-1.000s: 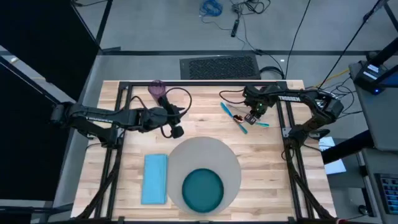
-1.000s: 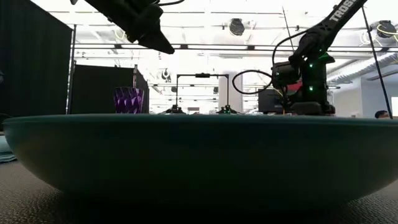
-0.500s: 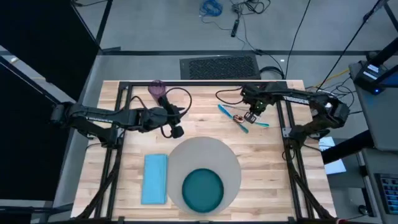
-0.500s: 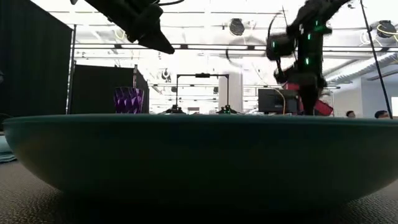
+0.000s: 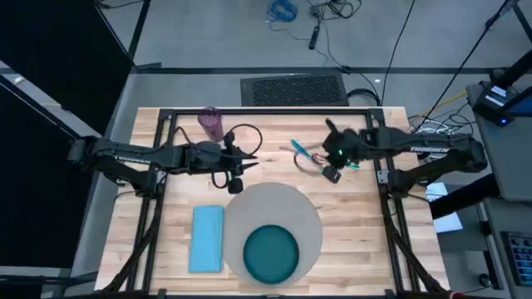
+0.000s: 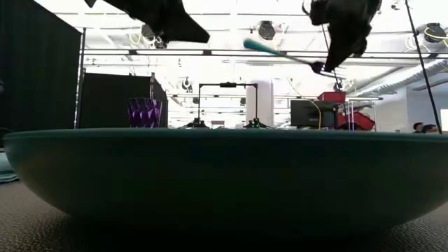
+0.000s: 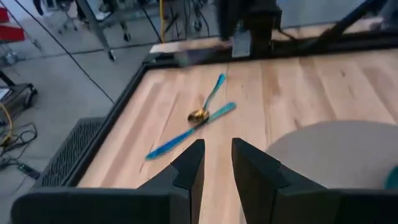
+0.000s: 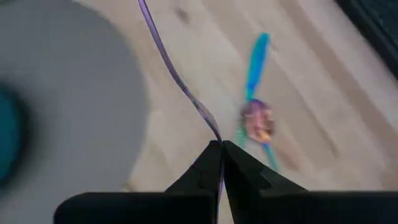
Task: Set table place
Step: Put the blue fork on top of the blue table napkin
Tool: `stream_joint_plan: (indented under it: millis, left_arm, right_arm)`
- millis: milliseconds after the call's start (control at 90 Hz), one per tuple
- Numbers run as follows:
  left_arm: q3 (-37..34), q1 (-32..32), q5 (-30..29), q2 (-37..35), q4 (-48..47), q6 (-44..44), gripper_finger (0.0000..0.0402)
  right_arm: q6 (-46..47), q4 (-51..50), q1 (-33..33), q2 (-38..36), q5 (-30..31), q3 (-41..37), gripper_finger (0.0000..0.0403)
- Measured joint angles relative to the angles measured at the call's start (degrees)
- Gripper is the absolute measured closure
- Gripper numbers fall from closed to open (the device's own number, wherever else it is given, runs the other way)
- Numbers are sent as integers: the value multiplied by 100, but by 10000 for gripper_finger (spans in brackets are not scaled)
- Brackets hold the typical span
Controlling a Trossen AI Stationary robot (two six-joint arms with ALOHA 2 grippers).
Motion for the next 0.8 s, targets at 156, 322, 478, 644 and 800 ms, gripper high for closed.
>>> stream_joint_plan:
  millis: [156, 322, 478, 644, 800]
  left_arm:
    - [0, -13, 49, 0, 7, 0, 334]
    - [1, -123, 556, 40, 167, -51, 334]
    - [38, -271, 870, 391, 321, -128, 334]
    - [152, -365, 1284, 813, 264, -157, 334]
    - [236, -380, 1425, 1077, 111, -162, 334]
  right_arm:
    - [420, -87, 565, 129, -155, -2, 403]
    - [529, 77, 784, 434, -146, -2, 403]
    - [150, 527, 779, 989, -334, -2, 403]
    - [-7, 645, 770, 1494, -612, -4, 403]
    - [-68, 834, 770, 1770, -738, -7, 403]
